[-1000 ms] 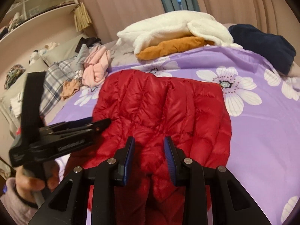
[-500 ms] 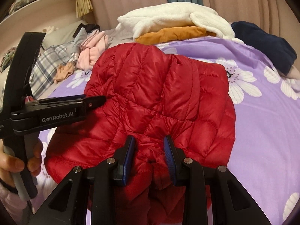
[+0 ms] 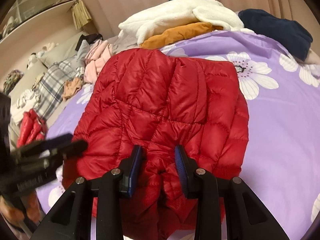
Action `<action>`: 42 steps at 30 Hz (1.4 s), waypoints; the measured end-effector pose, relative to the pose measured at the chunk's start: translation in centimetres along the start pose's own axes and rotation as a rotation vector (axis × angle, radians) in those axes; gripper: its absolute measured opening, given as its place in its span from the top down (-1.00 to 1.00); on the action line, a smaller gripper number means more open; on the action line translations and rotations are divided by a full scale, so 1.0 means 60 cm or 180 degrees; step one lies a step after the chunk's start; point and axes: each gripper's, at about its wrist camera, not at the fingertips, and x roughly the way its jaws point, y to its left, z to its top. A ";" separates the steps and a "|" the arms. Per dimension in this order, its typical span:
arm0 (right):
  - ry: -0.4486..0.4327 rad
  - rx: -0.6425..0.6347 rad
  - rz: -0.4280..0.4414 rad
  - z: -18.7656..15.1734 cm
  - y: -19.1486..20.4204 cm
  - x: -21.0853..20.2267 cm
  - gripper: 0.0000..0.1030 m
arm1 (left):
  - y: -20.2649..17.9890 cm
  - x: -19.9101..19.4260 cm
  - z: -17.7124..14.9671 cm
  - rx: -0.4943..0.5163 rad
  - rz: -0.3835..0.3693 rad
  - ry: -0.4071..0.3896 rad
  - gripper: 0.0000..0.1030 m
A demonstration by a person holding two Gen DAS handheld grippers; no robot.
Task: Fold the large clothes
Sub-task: 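Press the folded jacket flat with both grippers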
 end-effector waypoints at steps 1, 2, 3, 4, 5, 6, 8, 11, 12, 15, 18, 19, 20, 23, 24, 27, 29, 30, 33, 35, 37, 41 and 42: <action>-0.0012 0.0028 0.0019 0.001 0.000 -0.005 0.34 | -0.003 0.003 -0.005 0.0032 0.0032 0.0019 -0.06; -0.0027 0.0045 0.0034 0.002 0.001 -0.007 0.34 | -0.005 0.004 -0.008 0.0036 0.0048 0.0025 -0.06; -0.0052 0.0062 0.0051 0.003 0.001 -0.011 0.34 | -0.005 0.005 -0.010 0.0025 0.0045 0.0035 -0.06; -0.0084 0.0069 0.0064 0.003 0.002 -0.017 0.34 | -0.004 0.005 -0.011 0.0011 0.0041 0.0038 -0.07; -0.0120 0.0061 0.0069 0.003 0.004 -0.022 0.34 | -0.002 0.005 -0.011 -0.0007 0.0034 0.0039 -0.07; -0.0150 0.0039 0.0066 0.002 0.007 -0.026 0.34 | -0.001 0.004 -0.011 -0.0021 0.0027 0.0039 -0.07; -0.0176 -0.0016 0.0054 0.002 0.011 -0.030 0.34 | -0.001 0.005 -0.011 -0.0027 0.0024 0.0040 -0.07; -0.0175 -0.0152 -0.0012 -0.005 0.017 -0.029 0.34 | -0.002 0.006 -0.012 -0.0027 0.0022 0.0039 -0.07; -0.0154 -0.0191 -0.0054 -0.006 0.017 -0.025 0.34 | -0.003 0.007 -0.013 -0.0027 0.0019 0.0042 -0.07; -0.0011 -0.0253 -0.0182 -0.013 0.012 0.000 0.34 | -0.006 0.010 -0.016 -0.0017 0.0014 0.0054 -0.07; 0.0036 -0.0243 -0.0183 -0.015 0.008 0.011 0.34 | -0.008 0.013 -0.018 -0.0013 0.0014 0.0063 -0.08; 0.0057 -0.0229 -0.0175 -0.015 0.006 0.015 0.34 | -0.008 0.013 -0.018 -0.0014 0.0009 0.0064 -0.08; 0.0064 -0.0222 -0.0169 -0.015 0.005 0.014 0.34 | -0.007 0.013 -0.018 -0.0016 0.0003 0.0063 -0.08; 0.0075 -0.0223 -0.0158 -0.015 0.003 0.013 0.34 | -0.004 0.014 -0.019 -0.0037 -0.0015 0.0071 -0.11; 0.0078 -0.0221 -0.0157 -0.016 0.004 0.013 0.34 | -0.003 0.014 -0.019 -0.0041 -0.0017 0.0074 -0.12; 0.0084 -0.0198 -0.0163 -0.017 0.005 0.010 0.33 | -0.004 0.012 -0.020 -0.0043 -0.0004 0.0077 -0.13; 0.0043 -0.0192 -0.0152 -0.014 0.007 0.000 0.33 | -0.003 0.008 -0.021 -0.0041 -0.0002 0.0073 -0.13; -0.0007 -0.0197 -0.0133 -0.012 0.009 -0.008 0.32 | -0.003 0.007 -0.022 -0.0042 -0.0005 0.0072 -0.13; -0.0181 -0.0180 0.0003 -0.005 0.013 -0.029 0.32 | -0.002 0.005 -0.025 -0.0046 -0.0018 0.0081 -0.13; -0.0311 -0.0168 0.0068 0.005 0.017 -0.039 0.32 | -0.005 0.004 -0.026 -0.0024 -0.0007 0.0080 -0.13; -0.0364 -0.0129 0.0104 0.019 0.018 -0.037 0.32 | -0.009 0.004 -0.028 -0.0011 -0.0001 0.0079 -0.13; -0.0352 -0.0016 0.0037 0.042 0.013 -0.009 0.32 | -0.012 0.005 -0.030 0.0017 -0.0011 0.0073 -0.13; -0.0280 0.0044 0.0013 0.047 0.009 0.006 0.32 | -0.012 0.005 -0.030 0.0022 -0.0017 0.0073 -0.13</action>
